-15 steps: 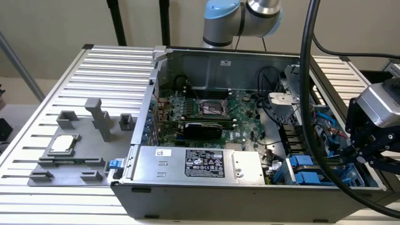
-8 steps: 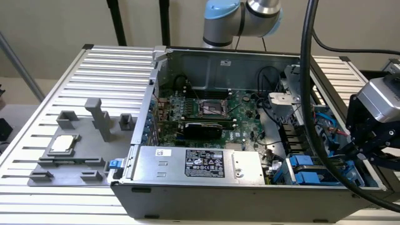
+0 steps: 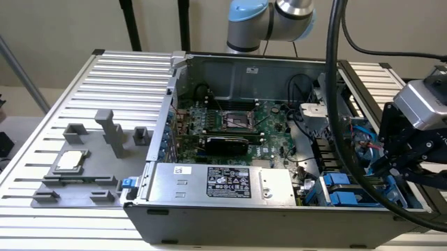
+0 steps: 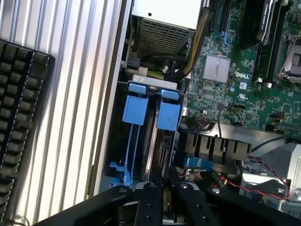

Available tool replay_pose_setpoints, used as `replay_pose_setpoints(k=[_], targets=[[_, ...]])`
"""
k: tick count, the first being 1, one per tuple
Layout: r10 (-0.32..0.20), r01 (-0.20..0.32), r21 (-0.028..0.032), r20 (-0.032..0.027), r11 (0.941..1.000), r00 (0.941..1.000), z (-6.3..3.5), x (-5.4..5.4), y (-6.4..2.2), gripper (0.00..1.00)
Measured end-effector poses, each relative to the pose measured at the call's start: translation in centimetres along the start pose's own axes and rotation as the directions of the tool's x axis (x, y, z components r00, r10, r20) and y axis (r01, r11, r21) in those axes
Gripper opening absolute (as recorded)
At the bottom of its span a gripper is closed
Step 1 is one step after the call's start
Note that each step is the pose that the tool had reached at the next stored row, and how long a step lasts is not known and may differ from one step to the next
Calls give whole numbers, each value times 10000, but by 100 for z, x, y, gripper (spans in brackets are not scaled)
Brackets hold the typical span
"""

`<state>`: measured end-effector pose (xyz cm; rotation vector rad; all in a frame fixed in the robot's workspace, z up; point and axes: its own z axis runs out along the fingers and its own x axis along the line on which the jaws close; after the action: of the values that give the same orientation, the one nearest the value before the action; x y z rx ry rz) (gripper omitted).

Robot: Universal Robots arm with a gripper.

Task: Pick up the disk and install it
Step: 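Insert the second disk wire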

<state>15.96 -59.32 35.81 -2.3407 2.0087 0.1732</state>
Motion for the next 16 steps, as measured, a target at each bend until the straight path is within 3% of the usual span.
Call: replay_pose_setpoints(k=[3, 4, 6, 8, 10, 16], targets=[[150, -148, -352, 58, 9993, 9999, 10, -3, 5, 0], [220, -216, -444, 71, 9988, 9997, 12, -3, 6, 0], [446, -441, -550, 90, 9975, 9990, 23, -1, 6, 0], [727, -720, -573, 102, 9958, 9973, 36, 1, 6, 0], [986, -979, -556, 102, 9936, 9951, 53, 3, 4, 0], [1132, -1129, -545, 11, 9921, 9936, 124, 3, 1, 0]])
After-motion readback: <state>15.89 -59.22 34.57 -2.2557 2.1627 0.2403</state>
